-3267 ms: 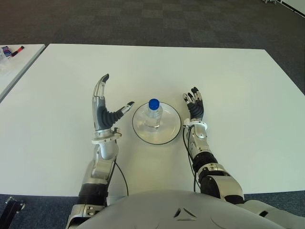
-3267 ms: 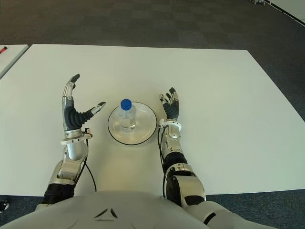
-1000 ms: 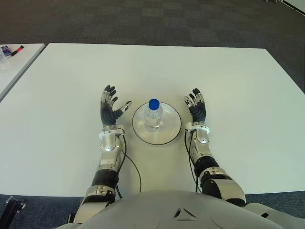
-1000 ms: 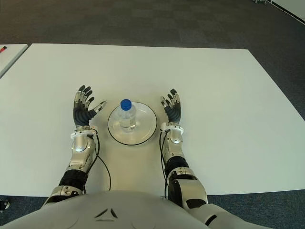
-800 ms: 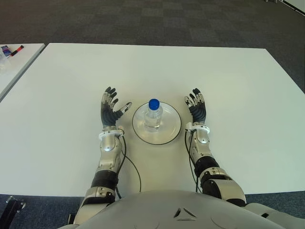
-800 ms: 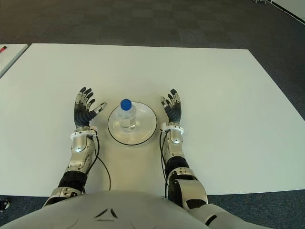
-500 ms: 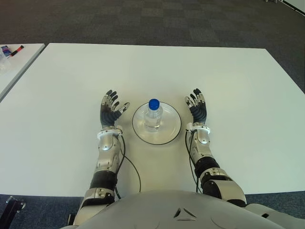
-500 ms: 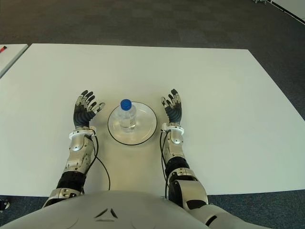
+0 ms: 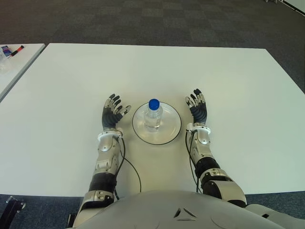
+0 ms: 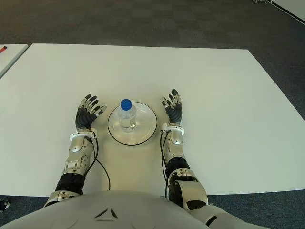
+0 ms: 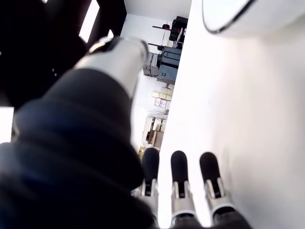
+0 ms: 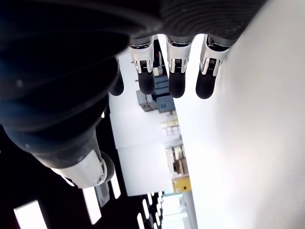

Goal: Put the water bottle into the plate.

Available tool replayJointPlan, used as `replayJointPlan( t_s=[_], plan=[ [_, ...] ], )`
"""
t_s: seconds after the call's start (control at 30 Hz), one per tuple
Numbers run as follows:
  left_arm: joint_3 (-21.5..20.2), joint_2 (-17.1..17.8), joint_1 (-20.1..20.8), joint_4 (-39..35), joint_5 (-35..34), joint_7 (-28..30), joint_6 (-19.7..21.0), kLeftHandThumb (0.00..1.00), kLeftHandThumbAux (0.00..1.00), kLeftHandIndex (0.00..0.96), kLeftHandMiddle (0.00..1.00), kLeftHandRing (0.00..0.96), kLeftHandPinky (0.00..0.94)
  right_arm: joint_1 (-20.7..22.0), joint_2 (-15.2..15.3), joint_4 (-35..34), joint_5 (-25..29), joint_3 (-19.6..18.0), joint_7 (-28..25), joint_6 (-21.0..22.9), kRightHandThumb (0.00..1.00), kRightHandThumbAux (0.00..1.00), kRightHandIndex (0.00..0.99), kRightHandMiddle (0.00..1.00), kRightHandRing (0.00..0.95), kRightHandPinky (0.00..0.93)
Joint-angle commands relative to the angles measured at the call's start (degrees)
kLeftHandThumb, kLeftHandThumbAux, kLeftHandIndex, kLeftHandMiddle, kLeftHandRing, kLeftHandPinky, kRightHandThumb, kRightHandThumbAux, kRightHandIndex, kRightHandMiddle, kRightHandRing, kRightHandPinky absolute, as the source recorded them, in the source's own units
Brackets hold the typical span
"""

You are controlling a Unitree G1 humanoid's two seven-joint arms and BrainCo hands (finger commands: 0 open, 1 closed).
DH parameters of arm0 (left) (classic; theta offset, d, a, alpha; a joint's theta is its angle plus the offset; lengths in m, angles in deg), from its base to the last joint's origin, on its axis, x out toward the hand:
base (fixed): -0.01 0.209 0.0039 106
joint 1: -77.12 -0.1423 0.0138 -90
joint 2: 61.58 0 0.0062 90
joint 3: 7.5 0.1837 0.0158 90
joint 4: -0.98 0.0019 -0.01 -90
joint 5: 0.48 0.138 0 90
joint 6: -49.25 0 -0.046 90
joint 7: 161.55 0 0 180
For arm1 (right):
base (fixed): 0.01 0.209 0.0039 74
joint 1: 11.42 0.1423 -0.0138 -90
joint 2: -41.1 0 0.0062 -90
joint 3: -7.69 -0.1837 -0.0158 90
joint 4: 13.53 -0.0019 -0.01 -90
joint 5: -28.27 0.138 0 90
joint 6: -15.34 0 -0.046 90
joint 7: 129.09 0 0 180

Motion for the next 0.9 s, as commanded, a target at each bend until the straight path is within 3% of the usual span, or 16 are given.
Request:
replayJointPlan(
  t_s=[0.03,0.9],
  plan=[
    [0.20,-1.57,-0.53,-0.10,-0.01,0.18,2.56,0.093,0.998,0.144,0.173,0.155,0.179,-2.92,-3.36,1.16,-0.39,0.34,0.99,0.81,0.059,0.755,0.103,0.104,0.098,0.144],
    [-0.10,-1.97,-0.66,-2.53,1.96,-2.89,9.17,0.033,0.998,0.127,0.154,0.142,0.183,-3.16,-3.28,0.56,-0.92,1.16,2.23,0.70,0.053,0.766,0.100,0.105,0.101,0.143]
  ],
)
